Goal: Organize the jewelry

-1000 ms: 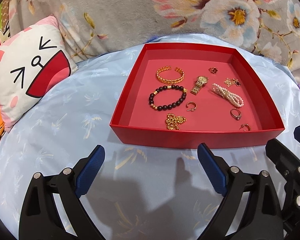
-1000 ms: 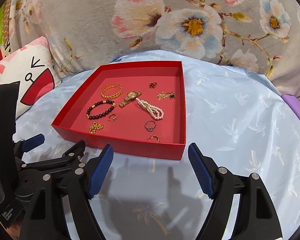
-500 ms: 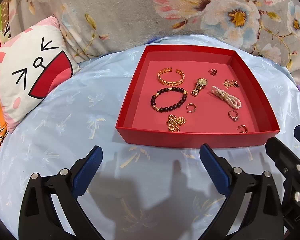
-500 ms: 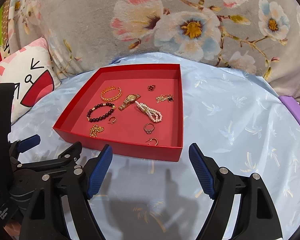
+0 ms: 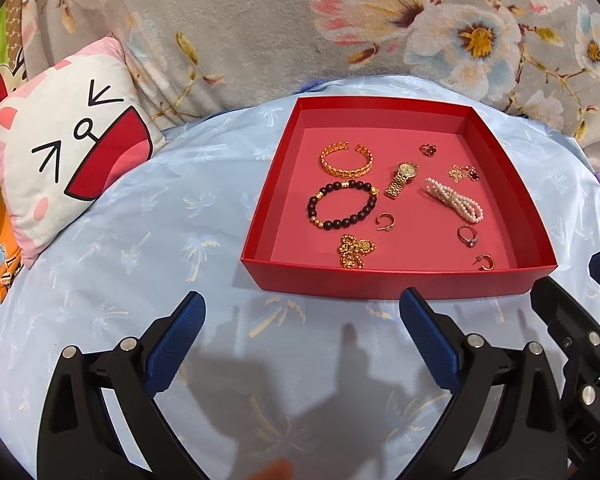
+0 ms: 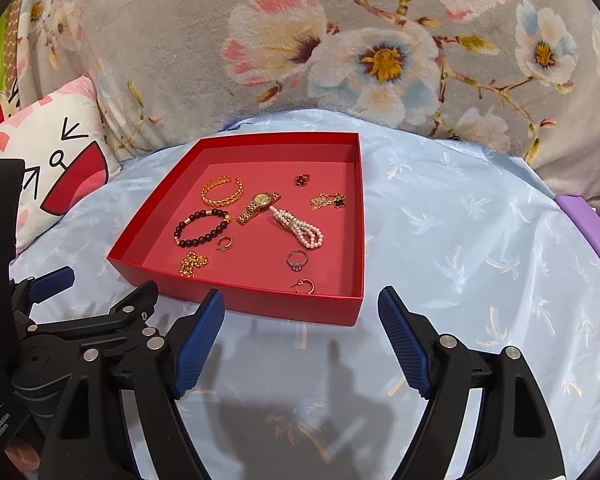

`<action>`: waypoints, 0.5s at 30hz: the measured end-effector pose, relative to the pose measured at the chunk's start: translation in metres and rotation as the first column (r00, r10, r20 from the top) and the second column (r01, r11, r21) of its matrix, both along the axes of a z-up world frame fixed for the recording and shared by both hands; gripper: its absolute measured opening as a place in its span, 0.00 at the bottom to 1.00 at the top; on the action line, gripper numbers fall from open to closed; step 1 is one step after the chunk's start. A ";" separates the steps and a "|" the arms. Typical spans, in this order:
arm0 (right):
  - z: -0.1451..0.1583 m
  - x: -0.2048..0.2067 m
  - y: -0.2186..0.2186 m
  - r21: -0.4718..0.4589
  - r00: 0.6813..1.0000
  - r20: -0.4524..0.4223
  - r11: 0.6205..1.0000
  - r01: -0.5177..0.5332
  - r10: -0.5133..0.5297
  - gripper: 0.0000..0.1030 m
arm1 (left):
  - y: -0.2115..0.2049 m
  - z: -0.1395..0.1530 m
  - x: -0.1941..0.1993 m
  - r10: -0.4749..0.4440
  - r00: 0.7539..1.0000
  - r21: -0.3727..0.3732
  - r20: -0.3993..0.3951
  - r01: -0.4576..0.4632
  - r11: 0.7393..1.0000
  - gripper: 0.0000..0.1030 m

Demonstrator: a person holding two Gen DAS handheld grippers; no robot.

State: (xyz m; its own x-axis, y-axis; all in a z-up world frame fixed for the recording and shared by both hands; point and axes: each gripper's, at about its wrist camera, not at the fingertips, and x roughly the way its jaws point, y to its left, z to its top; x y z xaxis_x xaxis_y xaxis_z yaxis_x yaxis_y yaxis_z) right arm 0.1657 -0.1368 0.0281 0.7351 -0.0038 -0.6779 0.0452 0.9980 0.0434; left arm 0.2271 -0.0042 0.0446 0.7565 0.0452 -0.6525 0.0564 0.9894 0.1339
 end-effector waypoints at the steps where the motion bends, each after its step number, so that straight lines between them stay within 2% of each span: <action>1: 0.000 0.000 0.000 0.000 1.000 0.001 1.000 -0.001 0.001 0.75 | 0.000 0.001 -0.001 0.000 1.000 0.005 0.004 0.000 1.000 0.92; 6: 0.001 -0.001 0.002 -0.009 1.000 0.003 1.000 -0.002 0.002 0.75 | 0.001 0.002 -0.002 0.002 1.000 0.023 0.014 -0.002 1.000 0.92; 11: 0.002 -0.002 0.003 -0.024 1.000 0.012 1.000 0.001 0.000 0.75 | 0.003 0.000 0.001 -0.011 1.000 -0.006 -0.006 0.011 1.000 0.92; 15: 0.003 -0.002 0.003 -0.026 1.000 0.013 1.000 0.002 -0.002 0.75 | 0.000 -0.001 -0.001 -0.003 1.000 0.015 0.011 0.003 1.000 0.92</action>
State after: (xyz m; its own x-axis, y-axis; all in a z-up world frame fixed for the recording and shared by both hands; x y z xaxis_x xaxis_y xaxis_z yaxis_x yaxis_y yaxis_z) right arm 0.1632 -0.1335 0.0313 0.7441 -0.0223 -0.6677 0.0465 0.9987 0.0184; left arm 0.2256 -0.0040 0.0433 0.7636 0.0524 -0.6435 0.0582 0.9870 0.1495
